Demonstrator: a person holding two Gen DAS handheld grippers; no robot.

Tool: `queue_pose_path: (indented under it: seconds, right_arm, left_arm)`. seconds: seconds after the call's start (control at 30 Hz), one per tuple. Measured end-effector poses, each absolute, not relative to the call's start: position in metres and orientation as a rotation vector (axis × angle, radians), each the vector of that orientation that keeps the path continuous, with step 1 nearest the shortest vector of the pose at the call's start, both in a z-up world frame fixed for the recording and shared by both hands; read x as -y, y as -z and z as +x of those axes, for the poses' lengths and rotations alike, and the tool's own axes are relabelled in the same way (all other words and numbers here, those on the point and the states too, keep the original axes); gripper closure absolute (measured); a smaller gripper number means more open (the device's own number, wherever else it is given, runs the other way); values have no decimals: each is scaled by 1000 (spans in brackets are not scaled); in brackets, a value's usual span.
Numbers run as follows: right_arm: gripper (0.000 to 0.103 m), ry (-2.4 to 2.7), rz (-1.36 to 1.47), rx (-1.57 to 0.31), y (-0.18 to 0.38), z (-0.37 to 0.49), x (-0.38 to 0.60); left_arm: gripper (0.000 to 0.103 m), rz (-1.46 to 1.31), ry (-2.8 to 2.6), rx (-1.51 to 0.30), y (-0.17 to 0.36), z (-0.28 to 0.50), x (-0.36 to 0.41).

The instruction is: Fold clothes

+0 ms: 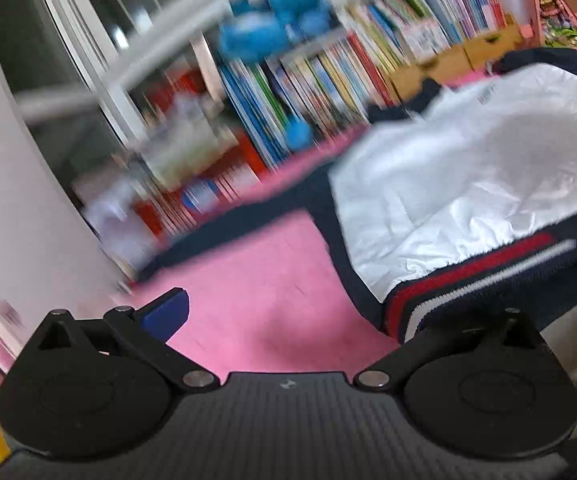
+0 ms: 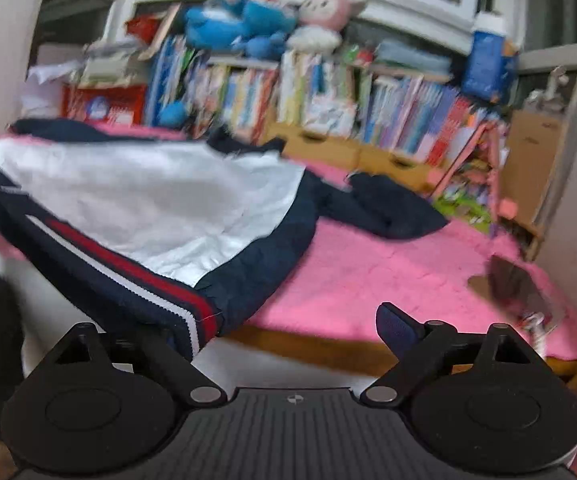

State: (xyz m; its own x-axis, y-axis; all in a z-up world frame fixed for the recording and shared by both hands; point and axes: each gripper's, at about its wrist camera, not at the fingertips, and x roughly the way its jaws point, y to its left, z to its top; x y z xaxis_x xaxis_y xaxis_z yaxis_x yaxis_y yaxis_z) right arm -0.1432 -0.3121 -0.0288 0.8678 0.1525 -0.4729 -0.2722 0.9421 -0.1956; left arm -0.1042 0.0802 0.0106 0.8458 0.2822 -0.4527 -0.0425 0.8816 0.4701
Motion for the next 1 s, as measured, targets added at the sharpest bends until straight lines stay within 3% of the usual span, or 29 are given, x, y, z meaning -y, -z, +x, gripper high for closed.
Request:
queue_pose_path:
  seconds: [0.17,0.37,0.5,0.57,0.7,1.0]
  right_arm:
    - [17,-308,-223,-536,43,-144,312]
    - [12,-589,-54,-524,7,-155,360]
    - [0,-579,36,-350,-35,-138,389]
    - [0,-426,-22,-311,-48,-106,388]
    - [4,-193,-158,-339,-59,-13,365]
    - [9,-93,-225,-489,-28,184,311]
  left_arm:
    - [0,449,-81,-671,15,-100,-82]
    - [0,207,351,-712,-29,-121,-119]
    - [0,161,494,-588,-77,-116,-123]
    - [0,169,439,-525,-100,-87,-109]
    - [0,119,271,-578,-109,11,-62]
    - [0,181,209,-700,-21,174,10]
